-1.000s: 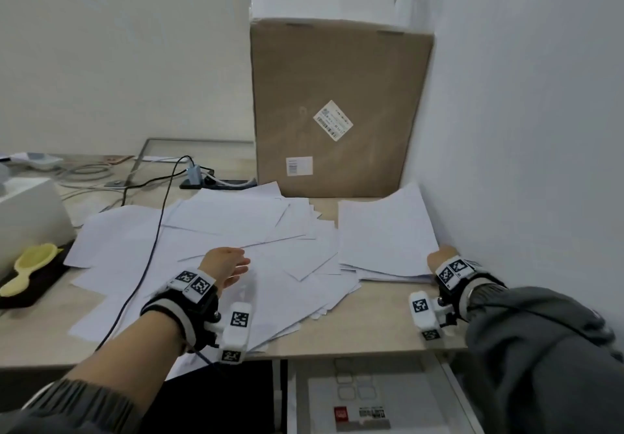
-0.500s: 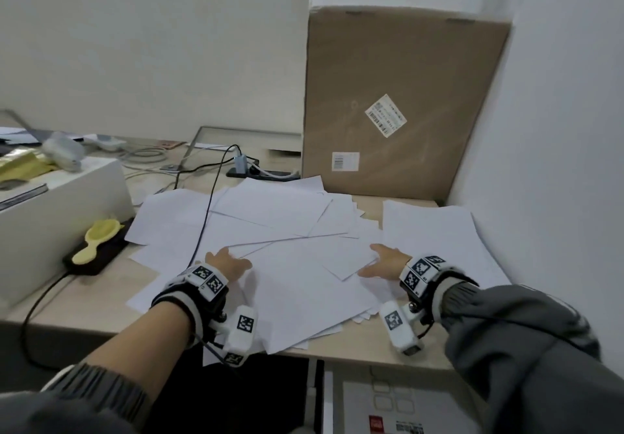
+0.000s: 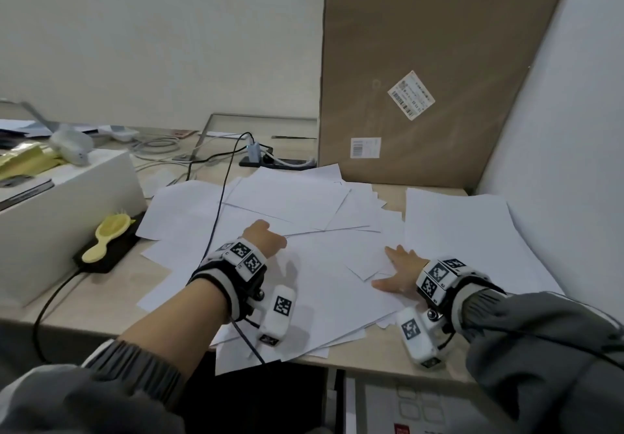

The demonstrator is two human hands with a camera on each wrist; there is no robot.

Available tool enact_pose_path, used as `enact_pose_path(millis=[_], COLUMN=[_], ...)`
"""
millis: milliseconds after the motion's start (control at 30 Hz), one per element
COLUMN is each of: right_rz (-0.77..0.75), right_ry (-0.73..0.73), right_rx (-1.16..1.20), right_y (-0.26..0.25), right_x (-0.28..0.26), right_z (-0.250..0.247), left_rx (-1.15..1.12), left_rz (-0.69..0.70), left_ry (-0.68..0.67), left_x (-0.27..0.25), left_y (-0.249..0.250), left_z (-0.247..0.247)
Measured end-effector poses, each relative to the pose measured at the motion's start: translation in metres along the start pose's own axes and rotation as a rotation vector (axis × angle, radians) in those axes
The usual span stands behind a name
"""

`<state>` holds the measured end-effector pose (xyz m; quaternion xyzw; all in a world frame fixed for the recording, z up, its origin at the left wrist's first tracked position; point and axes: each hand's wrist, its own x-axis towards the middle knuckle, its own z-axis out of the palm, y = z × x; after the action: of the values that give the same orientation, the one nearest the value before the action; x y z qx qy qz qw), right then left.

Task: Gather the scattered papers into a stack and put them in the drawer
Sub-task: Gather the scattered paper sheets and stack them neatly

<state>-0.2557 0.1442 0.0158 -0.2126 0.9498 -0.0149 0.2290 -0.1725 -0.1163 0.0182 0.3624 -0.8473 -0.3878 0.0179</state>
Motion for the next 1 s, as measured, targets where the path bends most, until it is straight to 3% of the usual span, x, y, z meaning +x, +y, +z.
enact_pose_path(millis=[167, 367, 533, 767, 1000], right_rz=[0.015, 0.083, 0.201, 0.229, 0.244], right_ry=[0.041, 0.258, 0.194, 0.119, 0.045], right_rx=[0.162, 0.665, 0.931, 1.203, 1.131], right_y=[0.002, -0.003, -0.017, -0.023, -0.027], right_x=[0.01, 0.049, 0.093, 0.132, 0.129], right_z=[-0.01, -0.045, -0.058, -0.063, -0.07], left_rx=[0.106, 0.254, 0.532, 0.612, 0.653], left_rz=[0.082, 0.091, 0.036, 0.09, 0.156], left_ry=[-0.068, -0.091, -0.109, -0.29, -0.421], left_x=[0.015, 0.053, 0.079, 0.085, 0.078], left_y=[0.013, 0.009, 0.004, 0.005, 0.004], left_z=[0.014, 0.005, -0.014, -0.01, -0.009])
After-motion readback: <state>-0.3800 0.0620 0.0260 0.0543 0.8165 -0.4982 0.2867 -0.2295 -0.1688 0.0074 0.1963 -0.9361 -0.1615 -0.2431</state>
